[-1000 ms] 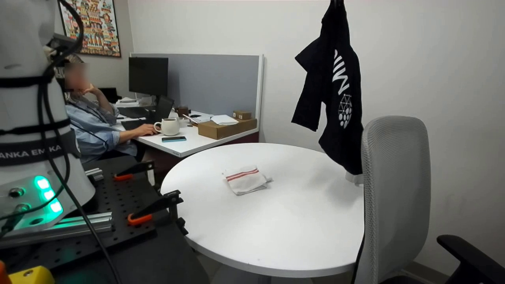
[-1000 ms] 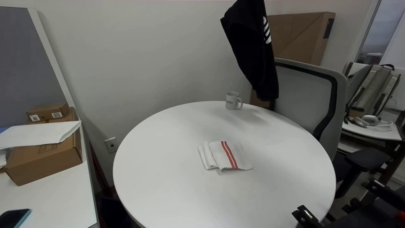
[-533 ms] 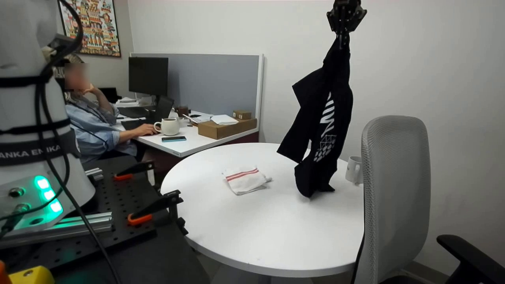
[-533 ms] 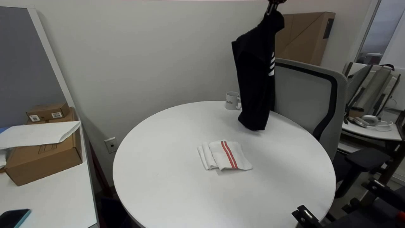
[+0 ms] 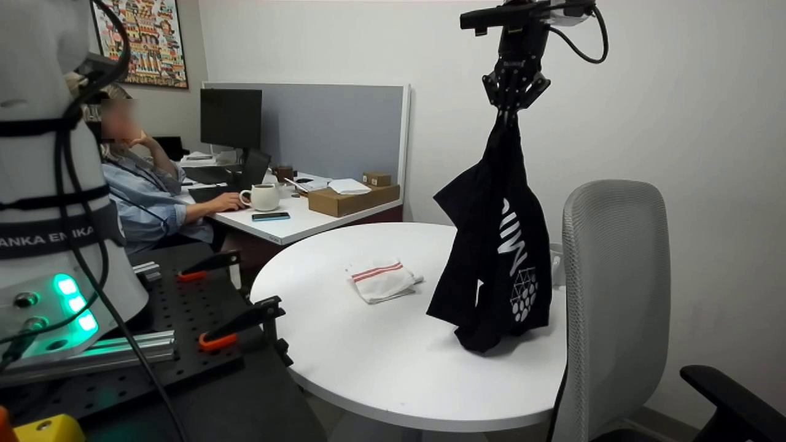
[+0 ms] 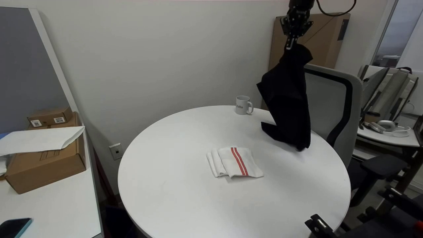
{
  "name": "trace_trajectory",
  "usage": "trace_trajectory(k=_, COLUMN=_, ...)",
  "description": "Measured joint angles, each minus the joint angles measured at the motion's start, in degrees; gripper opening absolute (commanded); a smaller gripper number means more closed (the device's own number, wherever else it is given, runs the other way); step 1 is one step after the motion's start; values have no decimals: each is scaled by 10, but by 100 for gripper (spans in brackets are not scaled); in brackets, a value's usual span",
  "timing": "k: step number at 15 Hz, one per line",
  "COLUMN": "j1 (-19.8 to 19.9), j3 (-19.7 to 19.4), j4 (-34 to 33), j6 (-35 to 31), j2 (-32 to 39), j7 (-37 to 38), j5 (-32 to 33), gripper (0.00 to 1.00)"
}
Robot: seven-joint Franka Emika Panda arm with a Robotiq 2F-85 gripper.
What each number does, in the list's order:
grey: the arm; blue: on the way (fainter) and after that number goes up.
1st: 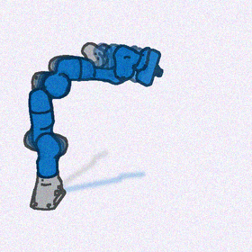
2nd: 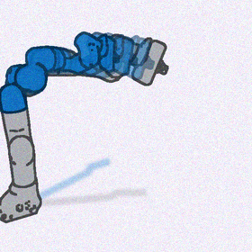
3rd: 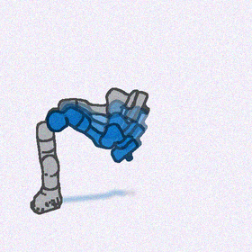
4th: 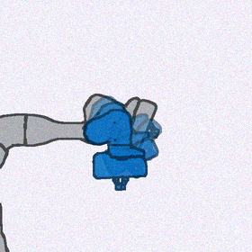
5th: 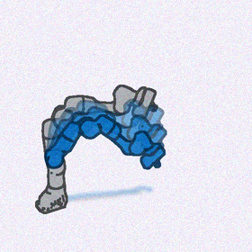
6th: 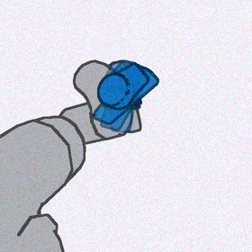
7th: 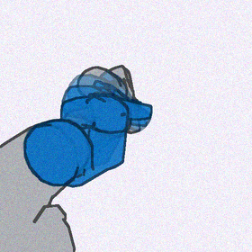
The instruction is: Put the black cloth on the table
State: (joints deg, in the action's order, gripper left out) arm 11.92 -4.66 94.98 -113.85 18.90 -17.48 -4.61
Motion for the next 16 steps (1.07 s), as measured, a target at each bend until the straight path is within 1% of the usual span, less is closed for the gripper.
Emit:
trace_trajectory(k=4, j1=-2, j3=2, j4=30, j6=9, j2=0, j7=-70, j5=37, gripper=2)
trace_trajectory(k=8, j1=-4, j3=2, j4=68, j6=24, j2=-2, j7=-134, j5=102, gripper=2)
trace_trajectory(k=9, j1=-6, j3=3, j4=81, j6=24, j2=-4, j7=-142, j5=118, gripper=31)
trace_trajectory(k=10, j1=-9, j3=4, j4=96, j6=22, j2=-7, j7=-148, j5=134, gripper=33)
trace_trajectory(k=11, j1=-12, j3=4, j4=112, j6=19, j2=-11, j7=-151, j5=148, gripper=39)
trace_trajectory(k=16, j1=-29, j3=7, j4=182, j6=-1, j2=-36, j7=-156, j5=209, gripper=75)
